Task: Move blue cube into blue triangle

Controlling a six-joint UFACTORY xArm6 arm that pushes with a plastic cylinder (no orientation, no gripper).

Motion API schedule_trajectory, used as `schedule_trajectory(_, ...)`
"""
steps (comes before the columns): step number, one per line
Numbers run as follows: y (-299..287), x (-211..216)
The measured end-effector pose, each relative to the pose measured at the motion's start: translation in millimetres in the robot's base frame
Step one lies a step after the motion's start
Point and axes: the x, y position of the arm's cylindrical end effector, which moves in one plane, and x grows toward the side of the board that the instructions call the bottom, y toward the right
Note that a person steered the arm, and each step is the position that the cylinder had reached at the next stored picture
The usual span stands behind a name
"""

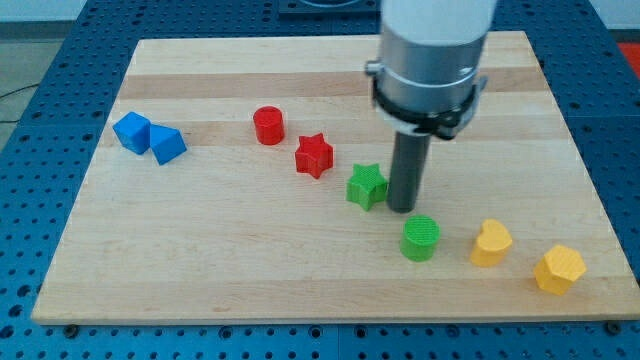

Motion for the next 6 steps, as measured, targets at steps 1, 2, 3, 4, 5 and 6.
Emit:
schedule_trajectory(1, 15, -24)
schedule_trajectory(2, -4, -38)
schedule_trajectory(3, -81, -9)
schedule_trajectory(4, -51, -23)
schedule_trajectory(5, -25, -18)
schedule_trajectory(6, -112, 27)
